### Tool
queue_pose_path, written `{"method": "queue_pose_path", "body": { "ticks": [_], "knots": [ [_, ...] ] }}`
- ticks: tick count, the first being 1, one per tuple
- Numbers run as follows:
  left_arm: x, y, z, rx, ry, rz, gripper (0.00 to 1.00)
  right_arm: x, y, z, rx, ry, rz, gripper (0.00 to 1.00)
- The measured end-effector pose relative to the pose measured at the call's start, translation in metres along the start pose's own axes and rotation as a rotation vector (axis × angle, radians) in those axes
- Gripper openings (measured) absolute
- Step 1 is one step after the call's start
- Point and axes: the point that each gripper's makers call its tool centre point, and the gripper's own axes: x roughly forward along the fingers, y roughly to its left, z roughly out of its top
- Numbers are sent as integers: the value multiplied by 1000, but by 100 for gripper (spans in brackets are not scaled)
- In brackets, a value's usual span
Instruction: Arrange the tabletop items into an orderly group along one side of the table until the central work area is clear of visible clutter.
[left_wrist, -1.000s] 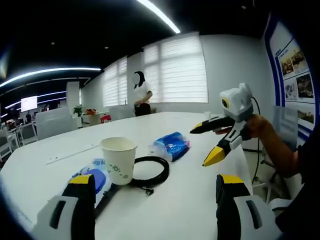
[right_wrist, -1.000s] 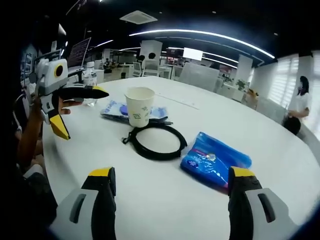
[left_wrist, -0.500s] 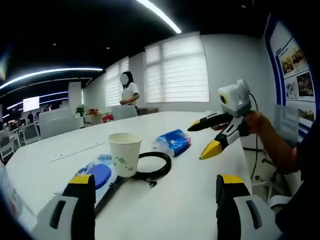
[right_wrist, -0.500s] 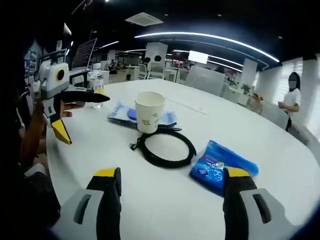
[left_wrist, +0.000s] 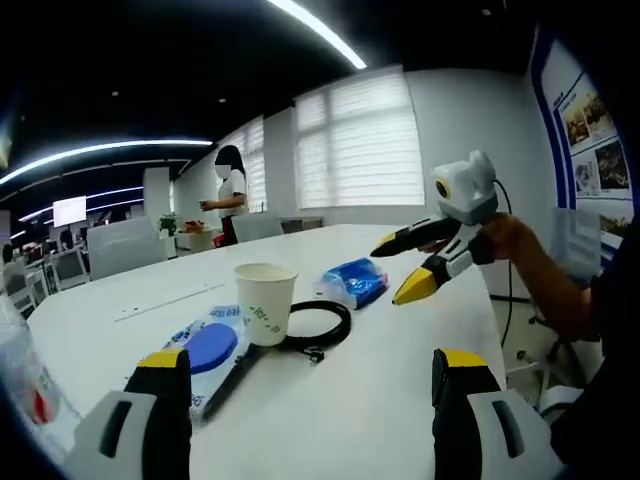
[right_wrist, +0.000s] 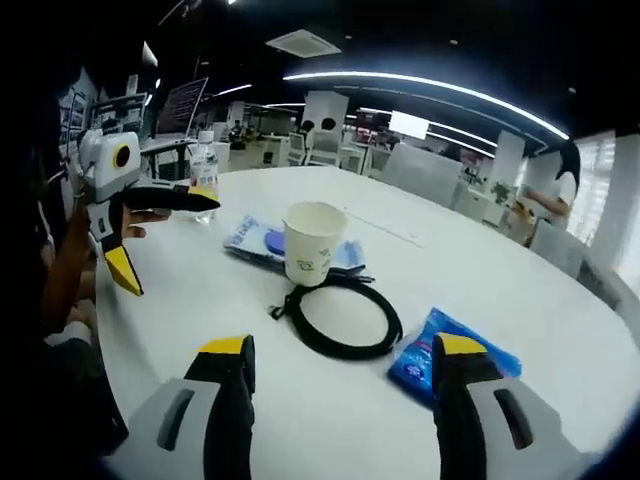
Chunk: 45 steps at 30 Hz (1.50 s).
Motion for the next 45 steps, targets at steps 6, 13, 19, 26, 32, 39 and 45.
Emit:
{"method": "queue_pose_path", "body": {
  "ticks": [6,13,19,26,32,39,45],
  "knots": [
    [-9,4,-2,4,-4,13,100,2,1,9,-18,-16,18,64],
    [-16,2,-6,4,-5,29,100,5,8,13,-37,-27,30,61],
    [-21,4,-6,4,-9,38,100,8,17,19,-55,-37,38,60],
    [-29,12,-12,0,-2,61,100,13,8,26,-75,-50,59,58],
    [-33,15,-13,-4,-7,64,100,15,7,33,-83,-71,61,54],
    [-37,18,-17,-13,-3,61,100,18,11,36,-98,-81,72,52],
    [-44,25,-19,-19,-6,70,100,23,17,41,-102,-87,93,50]
  ]
}}
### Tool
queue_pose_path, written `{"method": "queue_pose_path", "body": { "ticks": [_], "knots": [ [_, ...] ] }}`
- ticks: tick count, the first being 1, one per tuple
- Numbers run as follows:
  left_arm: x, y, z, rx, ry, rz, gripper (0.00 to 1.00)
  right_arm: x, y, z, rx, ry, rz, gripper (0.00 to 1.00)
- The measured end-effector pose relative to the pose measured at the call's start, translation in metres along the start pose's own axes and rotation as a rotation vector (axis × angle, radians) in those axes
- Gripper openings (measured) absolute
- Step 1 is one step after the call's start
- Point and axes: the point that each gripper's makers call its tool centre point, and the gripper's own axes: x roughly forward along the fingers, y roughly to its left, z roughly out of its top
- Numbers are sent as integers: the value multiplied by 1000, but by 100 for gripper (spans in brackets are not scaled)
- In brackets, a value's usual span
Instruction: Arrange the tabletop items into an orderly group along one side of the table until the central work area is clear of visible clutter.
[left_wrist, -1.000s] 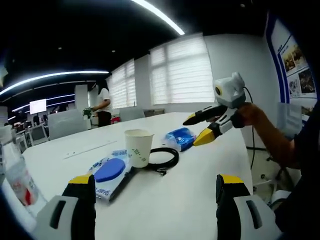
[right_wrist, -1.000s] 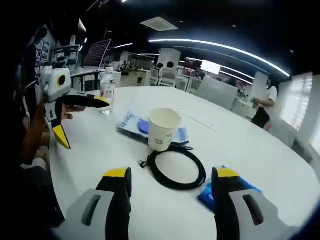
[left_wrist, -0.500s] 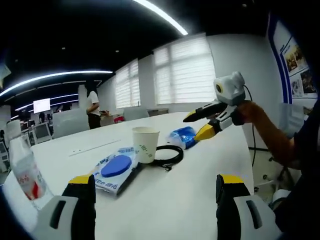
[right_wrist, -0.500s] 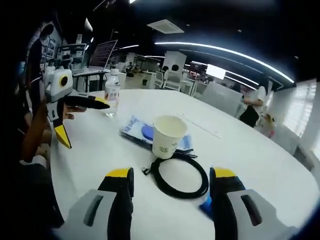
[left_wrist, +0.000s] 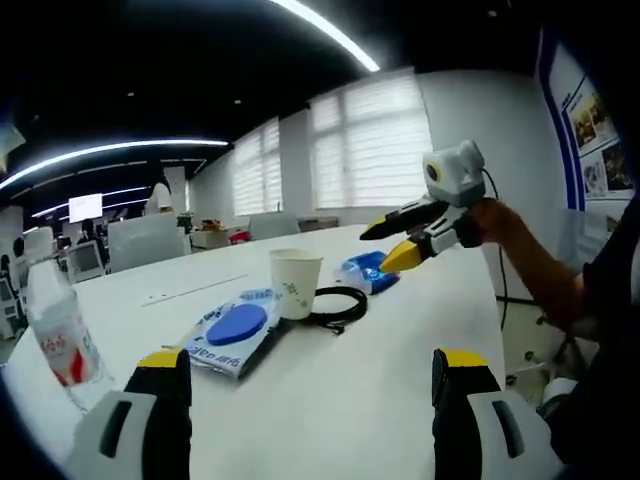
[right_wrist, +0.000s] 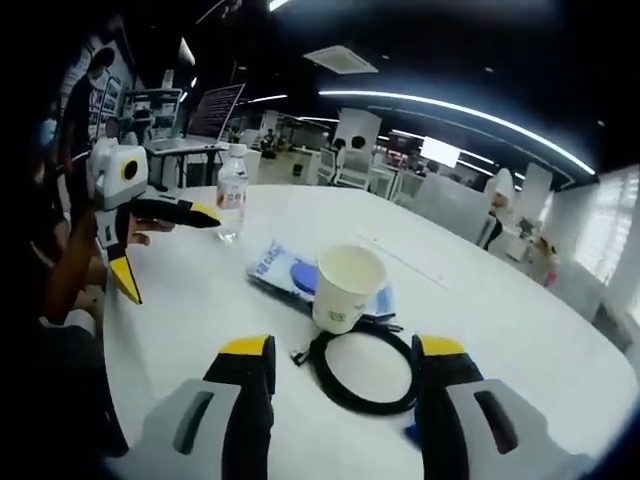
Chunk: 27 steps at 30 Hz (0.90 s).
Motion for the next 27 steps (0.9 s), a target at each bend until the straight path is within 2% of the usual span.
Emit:
{"method": "queue_pose_path", "body": {
  "ticks": [12,27],
  "knots": [
    [-11,9,-3,1,4,17,100,14,13,12,-53,-16,46,41],
    [-19,11,-4,8,4,17,100,24,24,20,-83,-16,63,35]
  ]
}}
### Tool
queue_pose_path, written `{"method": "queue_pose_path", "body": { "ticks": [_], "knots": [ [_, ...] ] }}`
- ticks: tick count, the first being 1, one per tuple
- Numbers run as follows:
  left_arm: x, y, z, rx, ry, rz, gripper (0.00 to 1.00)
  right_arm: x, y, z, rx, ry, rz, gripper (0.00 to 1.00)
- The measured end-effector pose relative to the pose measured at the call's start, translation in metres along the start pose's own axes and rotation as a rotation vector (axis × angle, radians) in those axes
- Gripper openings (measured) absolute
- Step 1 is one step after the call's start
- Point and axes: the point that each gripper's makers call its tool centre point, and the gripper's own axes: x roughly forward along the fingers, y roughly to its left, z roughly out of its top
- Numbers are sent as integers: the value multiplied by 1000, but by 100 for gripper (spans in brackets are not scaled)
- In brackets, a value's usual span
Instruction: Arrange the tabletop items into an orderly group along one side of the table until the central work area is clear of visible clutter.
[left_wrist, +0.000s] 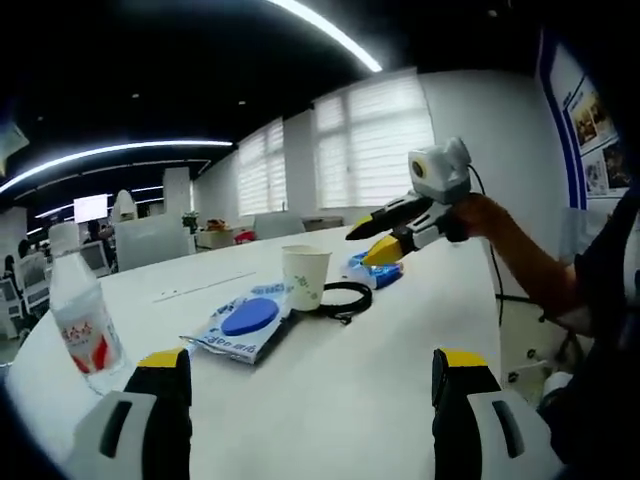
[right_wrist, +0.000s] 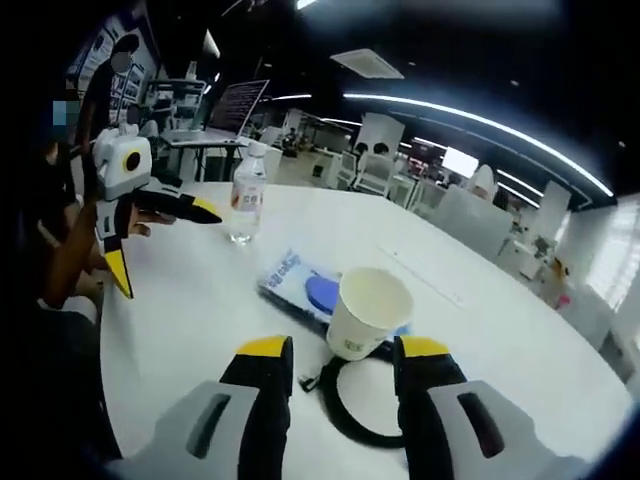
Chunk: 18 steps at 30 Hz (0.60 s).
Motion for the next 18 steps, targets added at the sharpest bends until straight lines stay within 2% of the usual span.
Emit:
{"method": "queue_pose_path", "body": {
  "ticks": [11,18],
  "knots": [
    [-5,-1,-1,-6,-2,10,100,15,2,8,-16,6,26,30],
    [-9,0,-4,-11,-3,12,100,17,3,8,-23,11,30,28]
  ]
}}
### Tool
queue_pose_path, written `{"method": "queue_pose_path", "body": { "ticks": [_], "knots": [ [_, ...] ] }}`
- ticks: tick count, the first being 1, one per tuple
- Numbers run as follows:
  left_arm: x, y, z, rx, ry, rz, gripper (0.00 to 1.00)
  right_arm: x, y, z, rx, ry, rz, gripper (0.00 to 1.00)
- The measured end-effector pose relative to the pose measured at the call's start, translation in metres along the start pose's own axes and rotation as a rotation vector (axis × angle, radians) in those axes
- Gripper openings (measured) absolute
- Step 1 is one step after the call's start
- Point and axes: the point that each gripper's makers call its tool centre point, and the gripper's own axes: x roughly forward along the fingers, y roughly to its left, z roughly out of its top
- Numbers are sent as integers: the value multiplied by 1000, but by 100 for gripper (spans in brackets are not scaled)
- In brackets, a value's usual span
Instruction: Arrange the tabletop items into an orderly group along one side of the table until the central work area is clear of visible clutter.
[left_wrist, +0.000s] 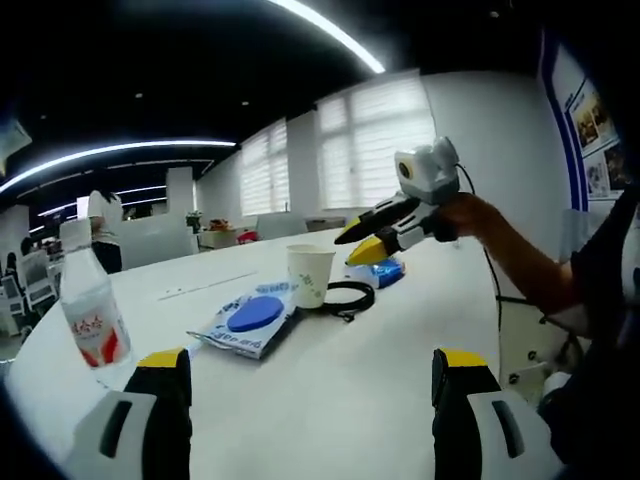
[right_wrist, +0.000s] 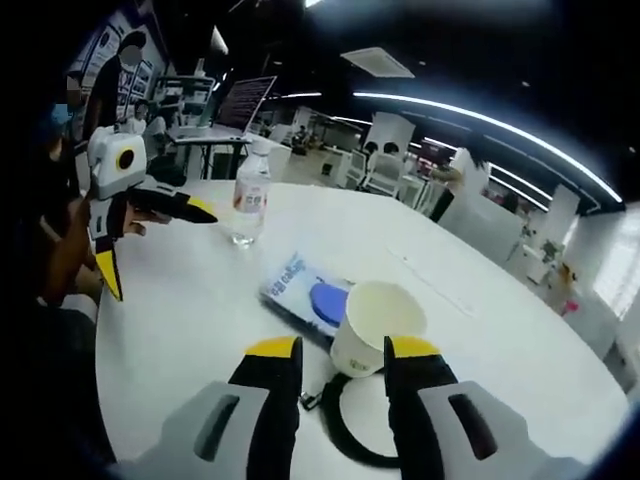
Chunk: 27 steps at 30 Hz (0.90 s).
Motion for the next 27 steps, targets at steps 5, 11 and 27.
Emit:
{"method": "queue_pose_path", "body": {
  "ticks": [5,11,27],
  "knots": [
    [-2,-3,1,-4,-8,0,100,5,-1,3,-4,-3,7,27],
    [-8,0,0,-2,-8,4,100,14,2,5,-8,-3,21,25],
    [-15,5,-6,-7,-3,20,100,25,3,3,-16,19,44,20]
  ]
}}
